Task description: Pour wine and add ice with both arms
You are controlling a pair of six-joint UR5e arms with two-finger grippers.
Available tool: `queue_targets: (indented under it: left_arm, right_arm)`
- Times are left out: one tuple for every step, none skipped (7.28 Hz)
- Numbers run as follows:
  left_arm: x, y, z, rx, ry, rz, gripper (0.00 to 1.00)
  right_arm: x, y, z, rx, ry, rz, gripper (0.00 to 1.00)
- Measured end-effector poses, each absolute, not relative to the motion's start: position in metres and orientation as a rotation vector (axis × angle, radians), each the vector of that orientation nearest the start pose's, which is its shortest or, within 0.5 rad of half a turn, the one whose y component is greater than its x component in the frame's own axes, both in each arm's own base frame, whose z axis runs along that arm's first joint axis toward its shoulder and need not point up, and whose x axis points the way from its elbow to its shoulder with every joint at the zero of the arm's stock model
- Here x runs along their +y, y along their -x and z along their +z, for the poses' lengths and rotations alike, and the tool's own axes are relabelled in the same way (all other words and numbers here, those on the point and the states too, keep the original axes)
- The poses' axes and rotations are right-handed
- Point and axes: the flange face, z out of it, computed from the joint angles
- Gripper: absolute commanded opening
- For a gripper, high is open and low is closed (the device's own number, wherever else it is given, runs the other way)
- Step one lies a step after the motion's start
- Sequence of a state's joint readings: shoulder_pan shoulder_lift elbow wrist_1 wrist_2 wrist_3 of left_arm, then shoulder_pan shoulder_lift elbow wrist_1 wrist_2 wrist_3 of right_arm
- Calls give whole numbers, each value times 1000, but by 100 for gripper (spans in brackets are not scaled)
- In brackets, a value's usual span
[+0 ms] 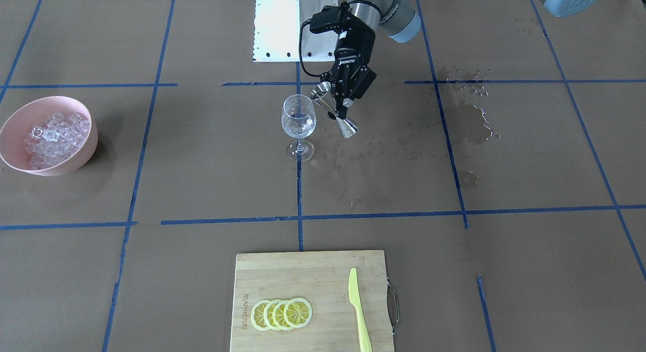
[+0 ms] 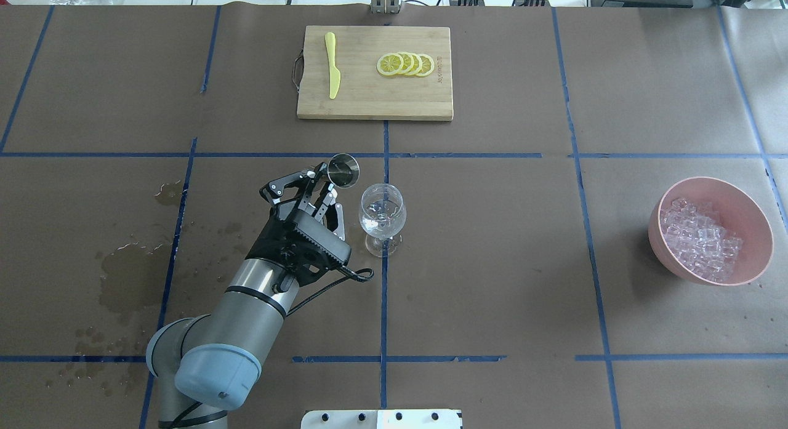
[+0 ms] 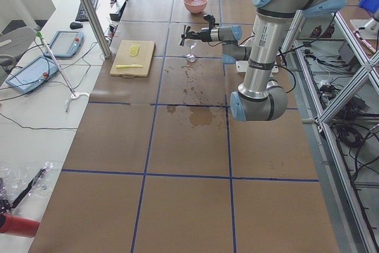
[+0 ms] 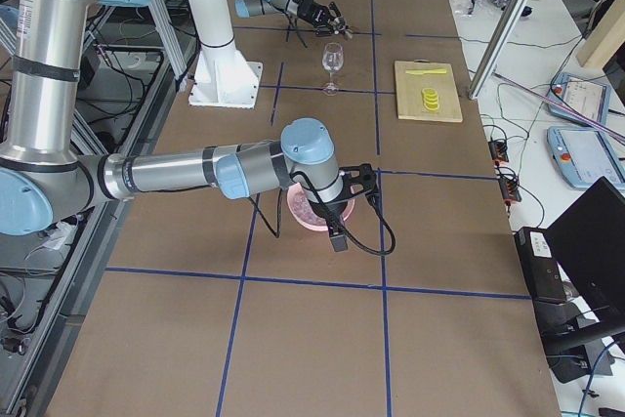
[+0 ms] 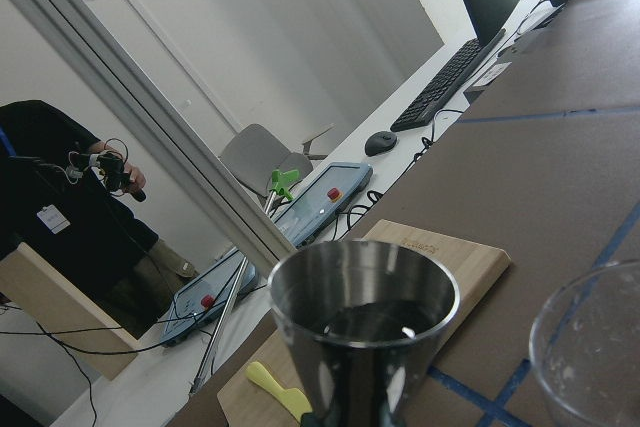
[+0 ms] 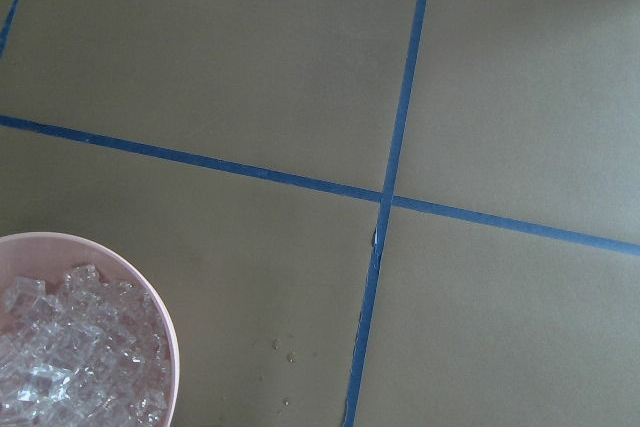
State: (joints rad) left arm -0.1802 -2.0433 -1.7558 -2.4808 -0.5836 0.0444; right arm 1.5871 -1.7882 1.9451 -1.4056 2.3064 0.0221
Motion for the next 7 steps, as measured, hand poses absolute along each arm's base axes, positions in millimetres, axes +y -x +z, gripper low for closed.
queue_targets:
  left_arm:
    - [-313, -513, 200, 242, -1565, 386, 0]
    - [-313, -514, 199, 201, -1573, 420, 0]
    - [-313, -514, 199, 153, -1581, 455, 0]
    - [-314, -514, 199, 102, -1587, 489, 0]
    - [-315, -514, 199, 54, -1592, 520, 0]
    - [-315, -514, 198, 2, -1596, 553, 0]
    - [-315, -514, 197, -53, -1600, 589, 0]
  right_arm:
    - [-412, -74, 555, -730, -304, -79, 100]
    - [-412, -74, 555, -731, -303, -76, 100]
    - [-412, -74, 555, -731, -302, -74, 100]
    - [-412, -74, 556, -731, -302, -73, 100]
    - [-412, -75, 556, -731, -302, -72, 100]
    - [-412, -75, 556, -731, -302, -71, 100]
    - [-412, -76, 556, -731, -302, -70, 100]
